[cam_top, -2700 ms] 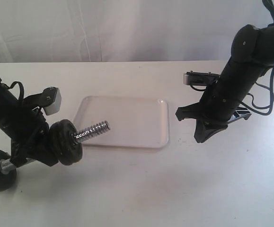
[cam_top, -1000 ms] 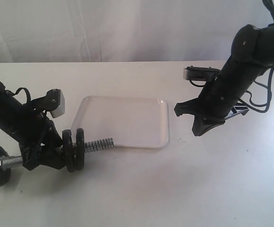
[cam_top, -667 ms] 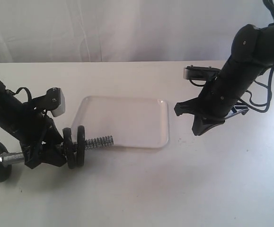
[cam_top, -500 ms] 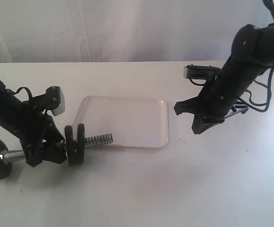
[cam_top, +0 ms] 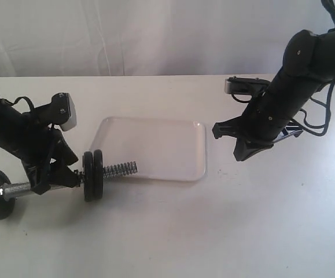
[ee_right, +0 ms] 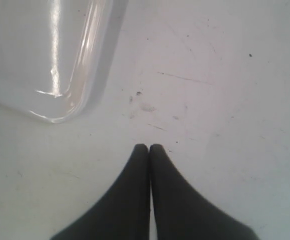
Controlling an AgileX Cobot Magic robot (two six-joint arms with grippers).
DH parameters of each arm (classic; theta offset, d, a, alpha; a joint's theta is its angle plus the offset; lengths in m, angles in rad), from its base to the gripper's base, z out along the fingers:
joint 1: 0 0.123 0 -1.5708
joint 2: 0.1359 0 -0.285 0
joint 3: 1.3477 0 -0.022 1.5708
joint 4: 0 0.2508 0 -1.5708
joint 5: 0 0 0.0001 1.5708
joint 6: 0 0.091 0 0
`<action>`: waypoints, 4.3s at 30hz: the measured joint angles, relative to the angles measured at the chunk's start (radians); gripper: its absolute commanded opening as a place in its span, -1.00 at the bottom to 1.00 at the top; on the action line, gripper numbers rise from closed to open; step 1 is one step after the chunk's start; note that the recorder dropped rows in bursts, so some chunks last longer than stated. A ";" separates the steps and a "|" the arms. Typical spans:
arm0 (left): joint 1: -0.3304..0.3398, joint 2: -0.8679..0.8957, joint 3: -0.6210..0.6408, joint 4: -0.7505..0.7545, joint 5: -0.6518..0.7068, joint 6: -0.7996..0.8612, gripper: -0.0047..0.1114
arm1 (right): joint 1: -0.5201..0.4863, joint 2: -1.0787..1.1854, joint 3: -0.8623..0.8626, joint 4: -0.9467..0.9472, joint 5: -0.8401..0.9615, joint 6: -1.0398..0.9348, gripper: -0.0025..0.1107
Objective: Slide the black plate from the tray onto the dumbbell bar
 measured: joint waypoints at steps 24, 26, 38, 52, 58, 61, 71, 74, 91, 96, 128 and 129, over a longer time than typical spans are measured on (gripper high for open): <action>0.018 -0.106 -0.002 0.037 -0.194 -0.443 -0.92 | 0.000 0.000 0.000 -0.053 -0.048 -0.002 -0.96; 0.038 -0.109 -0.012 0.055 -0.185 -0.497 -0.92 | -0.002 0.000 0.000 -0.062 -0.048 -0.002 -0.96; 0.200 -0.112 -0.144 0.390 0.038 -1.112 -0.92 | -0.129 0.000 0.000 -0.076 -0.005 0.014 -0.96; 0.360 -0.112 -0.146 0.529 0.126 -1.337 -0.92 | -0.187 0.000 0.000 -0.134 0.033 0.015 -0.96; 0.368 -0.112 -0.146 0.573 0.128 -1.384 -0.92 | -0.191 0.000 0.000 -0.136 0.034 0.015 -0.96; 0.368 -0.112 -0.148 0.576 0.137 -1.388 -0.92 | -0.194 -0.004 0.000 -0.136 0.034 0.015 -0.96; 0.368 -0.203 -0.148 0.647 0.242 -1.422 -0.92 | -0.194 -0.156 0.019 -0.144 0.074 0.015 -0.96; 0.368 -0.271 -0.118 0.655 0.234 -1.404 -0.92 | -0.194 -0.229 0.045 -0.155 0.079 0.015 -0.96; 0.259 -0.689 0.086 0.680 0.147 -1.367 -0.92 | -0.195 -0.722 0.251 -0.185 0.082 0.015 -0.96; 0.245 -0.889 0.143 0.684 0.116 -1.367 -0.92 | -0.195 -0.969 0.319 -0.187 0.082 0.015 -0.96; 0.244 -1.740 0.388 0.621 0.184 -1.413 -0.92 | -0.195 -1.895 0.601 -0.199 0.086 0.015 -0.96; 0.244 -1.740 0.396 0.621 0.176 -1.413 -0.92 | -0.195 -1.895 0.608 -0.199 0.075 0.015 -0.96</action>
